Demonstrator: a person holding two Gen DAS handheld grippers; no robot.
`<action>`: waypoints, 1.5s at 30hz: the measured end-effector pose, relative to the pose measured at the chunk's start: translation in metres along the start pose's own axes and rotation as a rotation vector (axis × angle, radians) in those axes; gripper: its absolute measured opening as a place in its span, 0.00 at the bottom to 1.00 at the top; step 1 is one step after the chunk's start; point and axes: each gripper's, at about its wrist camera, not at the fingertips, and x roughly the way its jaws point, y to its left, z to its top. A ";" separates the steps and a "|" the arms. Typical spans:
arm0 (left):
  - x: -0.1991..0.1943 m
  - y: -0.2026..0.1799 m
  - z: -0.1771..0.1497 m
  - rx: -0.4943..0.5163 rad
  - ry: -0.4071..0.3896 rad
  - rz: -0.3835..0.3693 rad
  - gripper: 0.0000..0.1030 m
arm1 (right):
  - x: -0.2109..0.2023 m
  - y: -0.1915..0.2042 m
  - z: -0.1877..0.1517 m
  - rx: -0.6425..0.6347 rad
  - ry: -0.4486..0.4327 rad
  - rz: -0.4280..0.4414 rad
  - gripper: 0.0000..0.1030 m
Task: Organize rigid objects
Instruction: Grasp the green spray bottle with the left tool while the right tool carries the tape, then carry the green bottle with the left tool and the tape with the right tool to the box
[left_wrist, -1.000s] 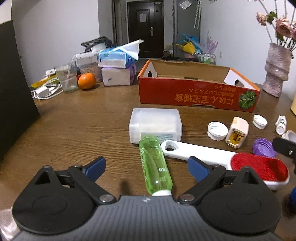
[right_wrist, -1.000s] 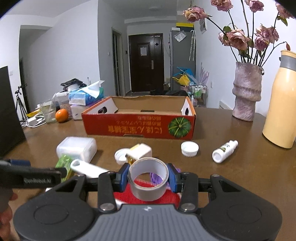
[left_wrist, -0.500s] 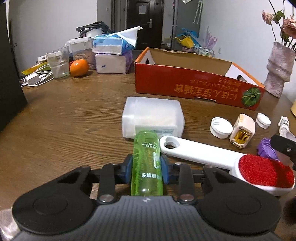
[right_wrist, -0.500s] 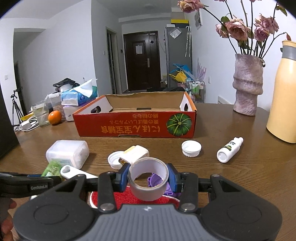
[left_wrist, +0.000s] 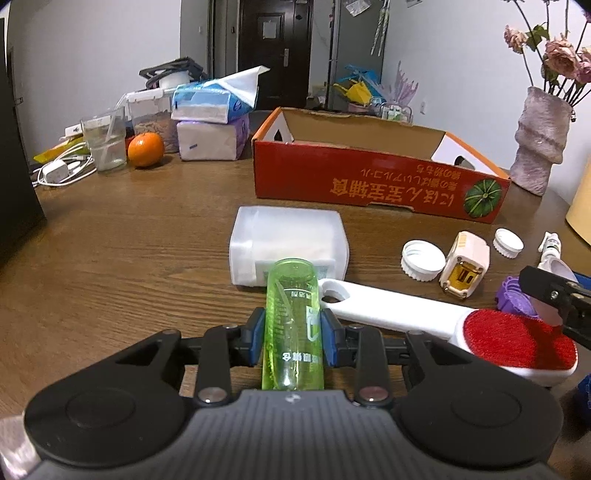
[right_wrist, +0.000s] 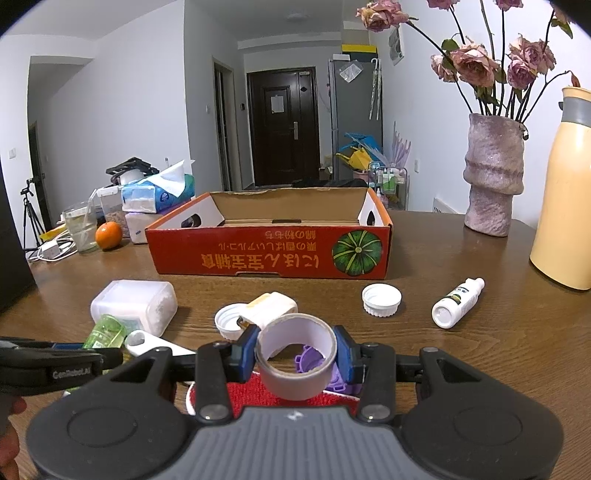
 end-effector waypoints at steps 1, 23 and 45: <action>-0.002 0.000 0.000 0.001 -0.008 -0.005 0.31 | -0.001 0.000 0.000 0.001 -0.003 -0.001 0.40; -0.056 -0.018 0.020 0.027 -0.177 -0.078 0.31 | -0.016 -0.004 0.016 0.028 -0.065 0.000 0.40; -0.066 -0.043 0.095 0.034 -0.325 -0.092 0.31 | -0.020 -0.004 0.091 -0.034 -0.211 -0.022 0.40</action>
